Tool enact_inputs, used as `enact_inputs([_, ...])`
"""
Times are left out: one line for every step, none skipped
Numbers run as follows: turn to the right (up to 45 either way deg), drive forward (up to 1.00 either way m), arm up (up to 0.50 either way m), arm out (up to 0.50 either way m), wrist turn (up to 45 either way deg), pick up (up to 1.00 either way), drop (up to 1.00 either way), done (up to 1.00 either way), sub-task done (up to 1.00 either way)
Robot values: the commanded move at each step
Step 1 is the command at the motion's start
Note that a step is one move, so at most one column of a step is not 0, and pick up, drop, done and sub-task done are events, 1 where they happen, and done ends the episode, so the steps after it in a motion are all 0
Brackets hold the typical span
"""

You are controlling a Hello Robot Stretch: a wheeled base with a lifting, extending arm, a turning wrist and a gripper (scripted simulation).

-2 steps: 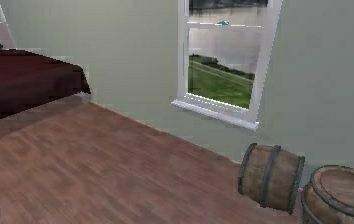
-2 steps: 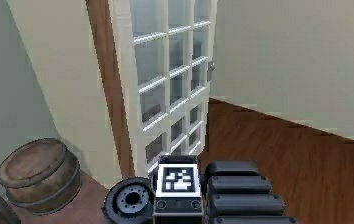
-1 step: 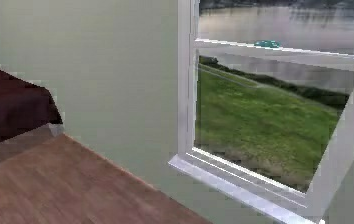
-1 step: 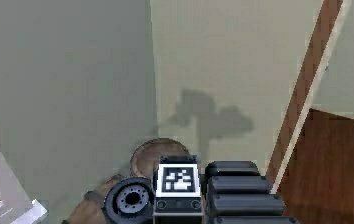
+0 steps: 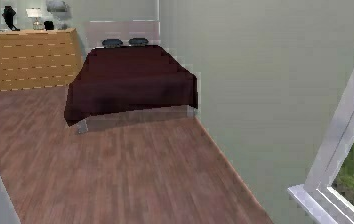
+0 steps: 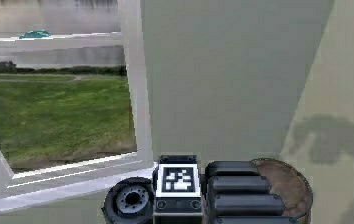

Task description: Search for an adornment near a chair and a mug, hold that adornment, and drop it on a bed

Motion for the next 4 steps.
enact_inputs([0.0, 0.05, 0.0, 0.0, 0.0, 0.0, 0.0, 0.0, 0.0])
enact_inputs([-15.0, 0.0, 0.0, 0.0, 0.0, 0.0, 0.0, 0.0, 0.0])
enact_inputs([0.0, 0.3, 0.0, 0.0, 0.0, 0.0, 0.0, 0.0, 0.0])
enact_inputs([0.0, 0.75, 0.0, 0.0, 0.0, 0.0, 0.0, 0.0, 0.0])
